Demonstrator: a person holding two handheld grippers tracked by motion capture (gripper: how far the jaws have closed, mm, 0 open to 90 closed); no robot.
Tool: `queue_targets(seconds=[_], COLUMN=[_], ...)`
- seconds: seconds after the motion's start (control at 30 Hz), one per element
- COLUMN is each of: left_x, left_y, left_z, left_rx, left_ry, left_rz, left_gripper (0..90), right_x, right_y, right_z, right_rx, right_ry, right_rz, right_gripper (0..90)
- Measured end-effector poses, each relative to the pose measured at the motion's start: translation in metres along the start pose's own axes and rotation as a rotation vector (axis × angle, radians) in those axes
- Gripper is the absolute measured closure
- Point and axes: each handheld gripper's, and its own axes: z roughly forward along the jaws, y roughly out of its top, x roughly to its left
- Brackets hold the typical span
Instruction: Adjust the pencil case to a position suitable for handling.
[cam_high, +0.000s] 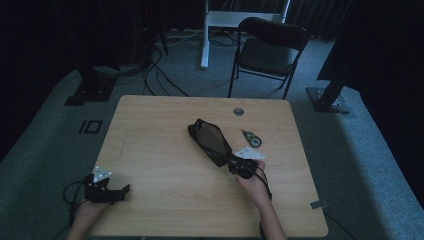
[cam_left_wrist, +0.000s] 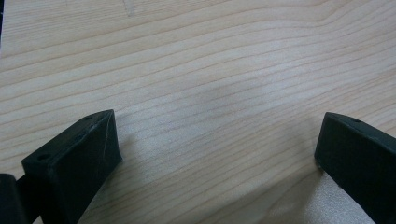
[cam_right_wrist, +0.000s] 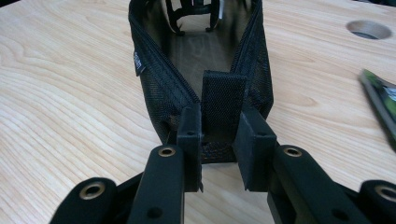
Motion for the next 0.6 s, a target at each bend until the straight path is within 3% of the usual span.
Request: queue_targets(seconds=[0.27,0.6], left_x=[0.0,0.0], left_y=[0.0,0.0], left_z=[0.0,0.0], left_rx=[0.0,0.0], left_ry=[0.0,0.0], left_rz=[0.0,0.0], left_gripper=[0.0,0.0], right_x=[-0.005,-0.009], right_y=[-0.01,-0.026], right_z=[-0.017,-0.042], right_rx=[0.004,-0.004], right_ry=[-0.016,-0.023], right_rz=[-0.01,0.021], right_gripper=[72.9,72.8])
